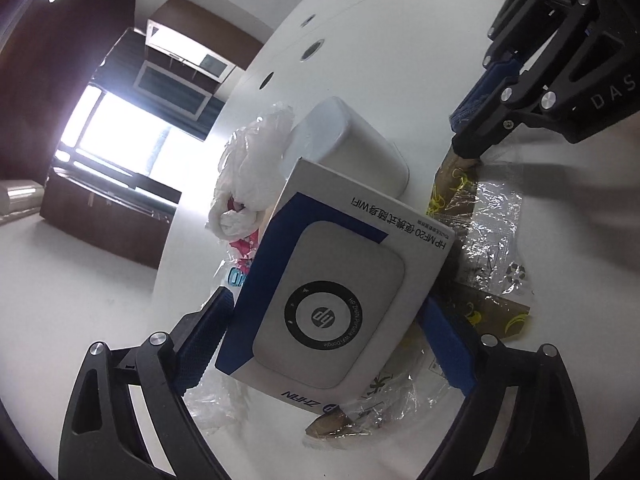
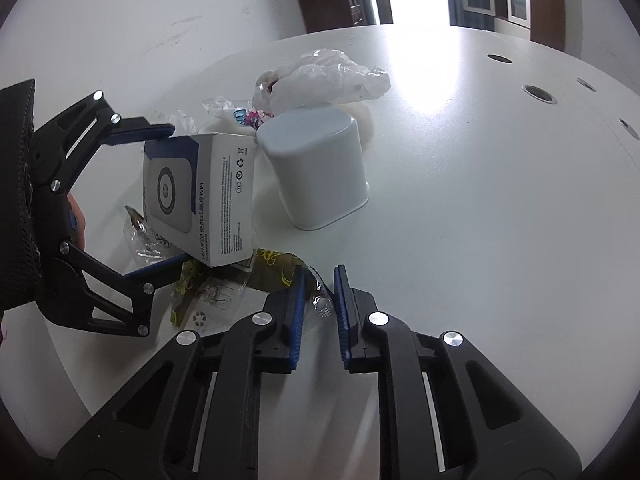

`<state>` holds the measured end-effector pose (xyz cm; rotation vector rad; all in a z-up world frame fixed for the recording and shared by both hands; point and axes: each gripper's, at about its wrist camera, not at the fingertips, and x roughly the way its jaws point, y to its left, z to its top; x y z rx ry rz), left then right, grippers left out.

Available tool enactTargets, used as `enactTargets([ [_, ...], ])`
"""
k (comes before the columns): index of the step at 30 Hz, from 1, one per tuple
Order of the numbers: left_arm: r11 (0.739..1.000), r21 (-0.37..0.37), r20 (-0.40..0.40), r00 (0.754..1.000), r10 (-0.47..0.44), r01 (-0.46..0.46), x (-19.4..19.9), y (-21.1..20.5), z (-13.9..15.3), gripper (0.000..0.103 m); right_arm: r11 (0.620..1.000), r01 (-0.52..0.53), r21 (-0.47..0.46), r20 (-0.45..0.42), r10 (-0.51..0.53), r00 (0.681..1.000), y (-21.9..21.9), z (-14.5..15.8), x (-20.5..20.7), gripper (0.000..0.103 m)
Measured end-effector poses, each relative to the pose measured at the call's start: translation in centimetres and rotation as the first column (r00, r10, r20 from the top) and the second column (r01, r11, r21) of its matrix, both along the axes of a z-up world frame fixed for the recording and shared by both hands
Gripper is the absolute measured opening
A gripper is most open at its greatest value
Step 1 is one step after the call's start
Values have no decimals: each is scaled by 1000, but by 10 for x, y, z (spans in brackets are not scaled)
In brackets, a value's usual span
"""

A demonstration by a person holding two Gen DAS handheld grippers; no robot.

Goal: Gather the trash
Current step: 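Grasp the white HP box with the left tool while the right tool grasps the brown plastic bag, then carry the HP box and brown bag down over the blue wastebasket with both tools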

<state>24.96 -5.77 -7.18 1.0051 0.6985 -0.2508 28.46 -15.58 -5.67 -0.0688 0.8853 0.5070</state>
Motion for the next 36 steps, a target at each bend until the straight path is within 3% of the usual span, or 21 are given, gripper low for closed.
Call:
enactTargets([
  [6, 993, -101, 52, 997, 64, -59, -25, 13, 24, 87, 1000, 14, 25, 50, -15, 999, -6, 15, -19, 8],
  [15, 949, -217, 123, 958, 257, -227, -78, 34, 55, 85, 999, -4, 48, 139, -3, 990, -9, 40, -63, 7],
  [20, 884, -325, 98, 917, 386, -337, -113, 47, 80, 85, 998, -16, 56, 189, 5, 982, -12, 50, -97, 6],
  [31, 788, -512, 94, 890, 446, -341, -196, 50, 100, 81, 991, -62, 117, 297, 24, 955, -20, 78, -177, 6],
  [36, 692, -636, 55, 874, 483, -342, -235, 60, 95, 81, 987, -83, 140, 308, 36, 951, -29, 76, -214, 6],
])
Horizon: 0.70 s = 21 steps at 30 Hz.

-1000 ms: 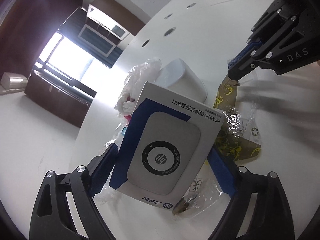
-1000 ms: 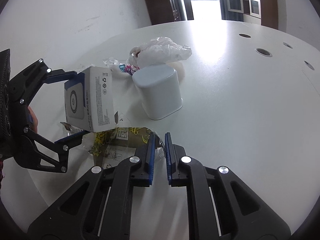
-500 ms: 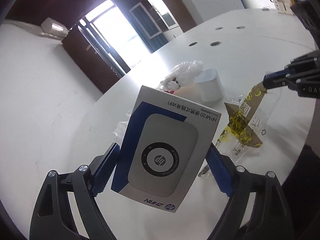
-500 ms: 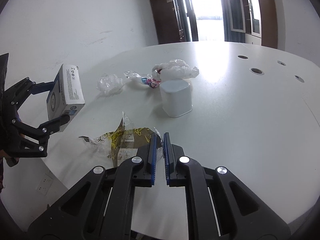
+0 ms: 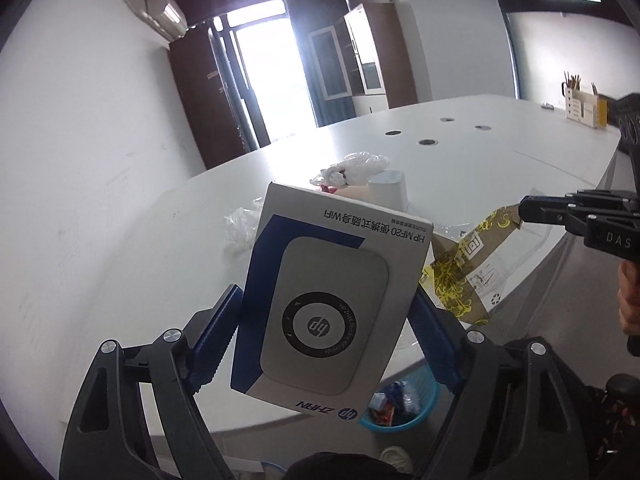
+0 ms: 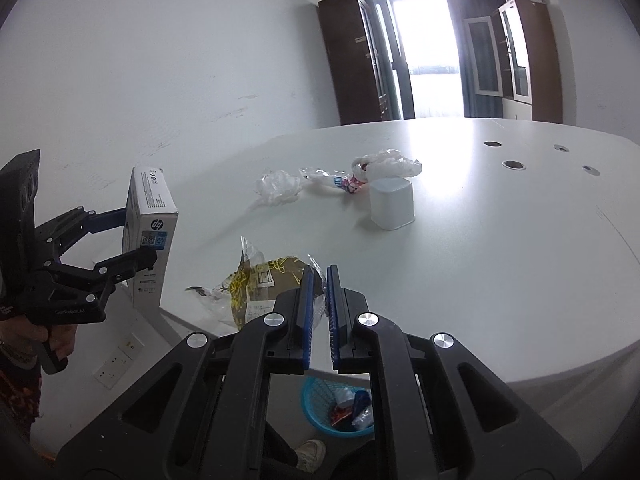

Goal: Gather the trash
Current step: 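Carry the HP box and brown bag down over the blue wastebasket with both tools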

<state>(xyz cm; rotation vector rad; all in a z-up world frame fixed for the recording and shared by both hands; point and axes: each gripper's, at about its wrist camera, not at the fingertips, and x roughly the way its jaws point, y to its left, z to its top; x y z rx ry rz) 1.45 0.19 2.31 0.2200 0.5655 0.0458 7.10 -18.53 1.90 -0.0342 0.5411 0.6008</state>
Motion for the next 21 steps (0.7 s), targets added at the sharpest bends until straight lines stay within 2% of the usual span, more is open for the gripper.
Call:
enactTargets([
  [3, 996, -84, -16, 1000, -3, 1, -16, 1, -11, 81, 1000, 4, -12, 0, -4, 1000, -5, -4, -15, 6],
  [7, 988, -155, -23, 1000, 7, -10, -28, 6, -25, 81, 1000, 3, -13, -22, -4, 1000, -13, -15, -28, 6],
  [10, 981, -194, -42, 999, 3, -11, -39, 6, -44, 81, 999, -27, 44, -90, 30, 995, -18, -33, -32, 6],
  [13, 975, -222, -56, 998, -1, -12, -44, 5, -61, 81, 999, -12, -43, -71, 8, 997, -10, -49, -41, 6],
  [16, 962, -273, -60, 998, -13, -4, -52, 5, -70, 81, 999, -22, -31, -96, 19, 995, -11, -63, -46, 6],
  [21, 947, -321, -92, 996, -11, -19, -60, 4, -100, 80, 997, -7, -81, -119, -3, 993, -12, -93, -57, 6],
])
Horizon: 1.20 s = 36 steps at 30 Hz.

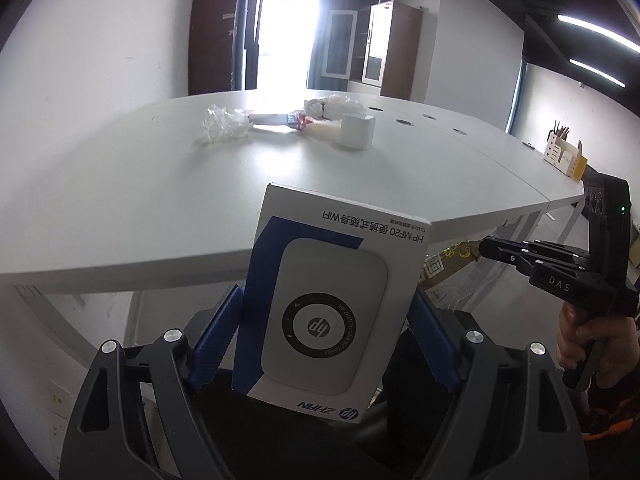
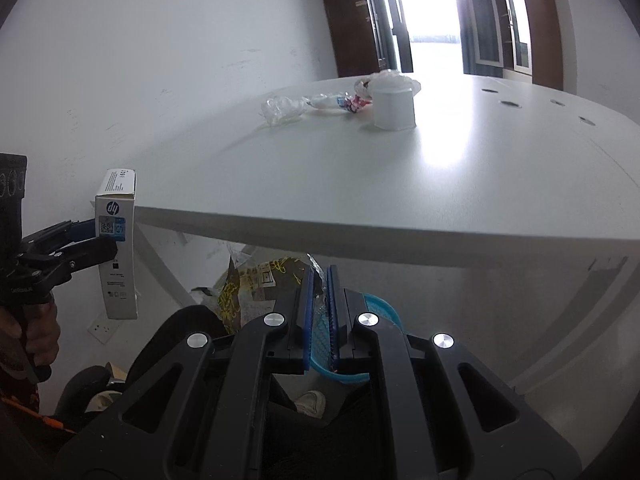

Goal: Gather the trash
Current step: 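Carry the HP box and brown bag down over the blue wastebasket with both tools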

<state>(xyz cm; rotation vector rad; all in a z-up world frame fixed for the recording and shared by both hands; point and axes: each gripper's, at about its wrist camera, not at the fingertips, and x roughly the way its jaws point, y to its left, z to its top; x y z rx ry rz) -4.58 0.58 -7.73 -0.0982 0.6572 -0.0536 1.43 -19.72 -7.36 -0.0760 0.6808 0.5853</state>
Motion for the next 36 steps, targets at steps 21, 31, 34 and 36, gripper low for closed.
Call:
enactTargets([
  [21, 986, -160, -234, 972, 5, -44, 47, 10, -143, 80, 984, 101, -149, -181, -128, 975, 15, -136, 47, 6],
  [31, 976, -165, -349, 934, 77, -143, 111, 21, -193, 80, 970, 169, -176, -295, -216, 931, 26, -180, 95, 6],
  [34, 967, -187, -393, 915, 89, -174, 121, 28, -206, 80, 966, 173, -195, -322, -229, 919, 31, -191, 105, 6],
  [36, 960, -199, -424, 901, 97, -197, 128, 32, -215, 80, 959, 179, -218, -318, -243, 916, 38, -198, 112, 6],
])
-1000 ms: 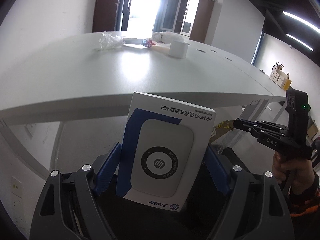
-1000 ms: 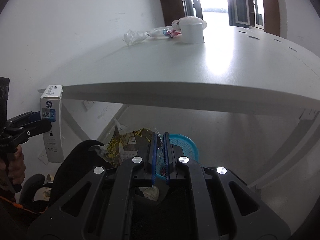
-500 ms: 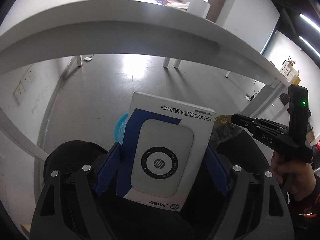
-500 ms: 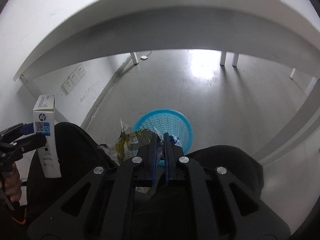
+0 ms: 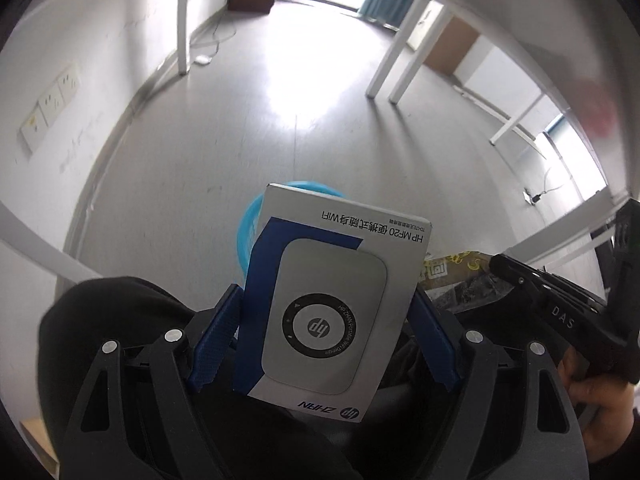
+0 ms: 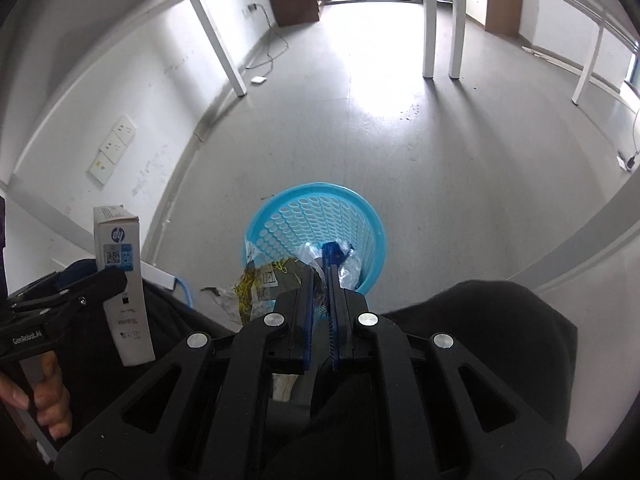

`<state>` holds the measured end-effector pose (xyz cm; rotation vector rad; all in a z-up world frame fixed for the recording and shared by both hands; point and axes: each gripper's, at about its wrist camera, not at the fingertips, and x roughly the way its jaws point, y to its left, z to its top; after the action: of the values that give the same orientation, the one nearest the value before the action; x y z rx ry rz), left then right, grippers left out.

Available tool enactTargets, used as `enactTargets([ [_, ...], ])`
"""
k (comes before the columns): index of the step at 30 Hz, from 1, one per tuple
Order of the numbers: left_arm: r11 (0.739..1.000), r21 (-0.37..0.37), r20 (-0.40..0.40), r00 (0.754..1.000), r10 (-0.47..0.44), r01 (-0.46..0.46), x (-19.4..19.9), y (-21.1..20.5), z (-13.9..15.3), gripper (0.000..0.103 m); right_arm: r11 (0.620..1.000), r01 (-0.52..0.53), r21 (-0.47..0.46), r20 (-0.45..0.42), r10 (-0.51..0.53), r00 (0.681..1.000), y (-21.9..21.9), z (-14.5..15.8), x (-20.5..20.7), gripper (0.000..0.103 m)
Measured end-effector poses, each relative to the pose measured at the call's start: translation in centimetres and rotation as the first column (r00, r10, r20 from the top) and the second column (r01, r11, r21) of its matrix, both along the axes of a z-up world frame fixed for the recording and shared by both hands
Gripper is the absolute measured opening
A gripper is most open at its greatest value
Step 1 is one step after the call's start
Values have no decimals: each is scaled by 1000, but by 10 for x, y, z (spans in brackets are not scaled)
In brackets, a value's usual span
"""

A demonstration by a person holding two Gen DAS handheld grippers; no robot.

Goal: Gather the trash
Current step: 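Carry the HP box and brown bag down over the blue wastebasket with both tools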

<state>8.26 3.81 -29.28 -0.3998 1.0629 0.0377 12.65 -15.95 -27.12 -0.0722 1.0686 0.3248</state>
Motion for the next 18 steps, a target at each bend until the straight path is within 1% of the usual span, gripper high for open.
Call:
enactTargets([
  [3, 999, -28, -30, 999, 31, -32, 11, 8, -13, 80, 999, 0, -38, 4, 0, 1000, 15, -13, 11, 6],
  [6, 997, -41, -47, 997, 61, -62, 22, 11, -27, 80, 994, -32, -104, 31, 35, 999, 32, -24, 13, 6],
  [8, 996, -55, -74, 995, 69, -73, 32, 10, -37, 80, 990, -50, -130, 30, 54, 998, 42, -31, 16, 6],
  [12, 989, -88, -101, 989, 109, -118, 47, 13, -54, 80, 990, -30, -135, -6, 30, 1000, 47, -46, 33, 6],
  [16, 984, -114, -133, 984, 119, -134, 59, 16, -68, 80, 991, -7, -131, -67, -2, 998, 50, -66, 56, 6],
  [18, 983, -119, -148, 982, 119, -137, 65, 18, -74, 80, 988, -15, -155, -70, 4, 998, 56, -74, 65, 6],
])
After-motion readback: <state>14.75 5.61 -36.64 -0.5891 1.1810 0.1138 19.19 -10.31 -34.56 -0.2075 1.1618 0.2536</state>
